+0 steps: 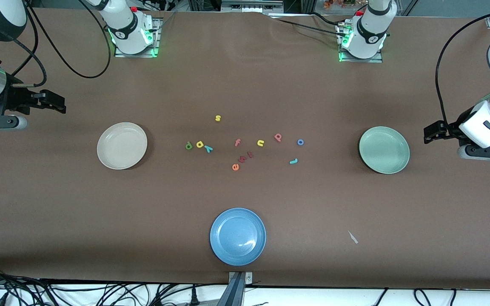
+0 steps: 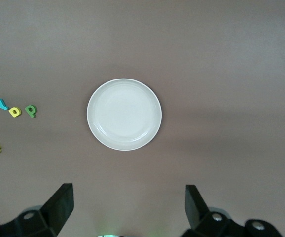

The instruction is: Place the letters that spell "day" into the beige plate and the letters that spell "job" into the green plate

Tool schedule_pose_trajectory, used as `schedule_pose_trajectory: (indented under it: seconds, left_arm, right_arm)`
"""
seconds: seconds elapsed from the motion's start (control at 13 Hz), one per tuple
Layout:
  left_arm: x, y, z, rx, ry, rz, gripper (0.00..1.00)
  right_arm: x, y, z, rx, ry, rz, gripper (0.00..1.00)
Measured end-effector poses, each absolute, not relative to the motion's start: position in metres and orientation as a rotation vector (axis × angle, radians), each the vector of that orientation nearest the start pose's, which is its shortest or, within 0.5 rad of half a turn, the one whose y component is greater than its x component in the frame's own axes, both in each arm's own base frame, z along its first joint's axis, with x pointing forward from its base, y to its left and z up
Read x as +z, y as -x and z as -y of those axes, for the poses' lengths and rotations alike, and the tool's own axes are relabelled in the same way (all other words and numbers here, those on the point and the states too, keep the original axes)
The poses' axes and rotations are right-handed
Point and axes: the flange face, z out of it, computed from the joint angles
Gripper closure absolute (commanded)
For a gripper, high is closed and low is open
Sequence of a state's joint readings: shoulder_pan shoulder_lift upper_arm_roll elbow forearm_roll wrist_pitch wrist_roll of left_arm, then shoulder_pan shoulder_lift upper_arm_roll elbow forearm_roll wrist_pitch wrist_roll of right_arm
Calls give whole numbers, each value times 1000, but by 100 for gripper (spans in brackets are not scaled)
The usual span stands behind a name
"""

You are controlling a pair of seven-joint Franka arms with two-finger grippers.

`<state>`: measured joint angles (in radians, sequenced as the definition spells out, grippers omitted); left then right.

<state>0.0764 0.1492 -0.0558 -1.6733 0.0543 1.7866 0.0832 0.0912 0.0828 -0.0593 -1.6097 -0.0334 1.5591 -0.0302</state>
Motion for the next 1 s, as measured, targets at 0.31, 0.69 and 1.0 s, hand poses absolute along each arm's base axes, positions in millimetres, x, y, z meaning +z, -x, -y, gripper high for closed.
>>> schedule_pose_trajectory:
  seconds: [0.31, 0.69, 1.0]
  left_arm:
    - [508, -605, -19, 59, 3096, -116, 0]
    - [507, -605, -19, 63, 3096, -116, 0]
    - [507, -604, -19, 64, 3096, -116, 0]
  right_arm:
    - [560, -573, -16, 206, 3172, 101, 0]
    - [563, -573, -16, 194, 3172, 101, 0]
    - [564, -573, -16, 192, 3173, 101, 0]
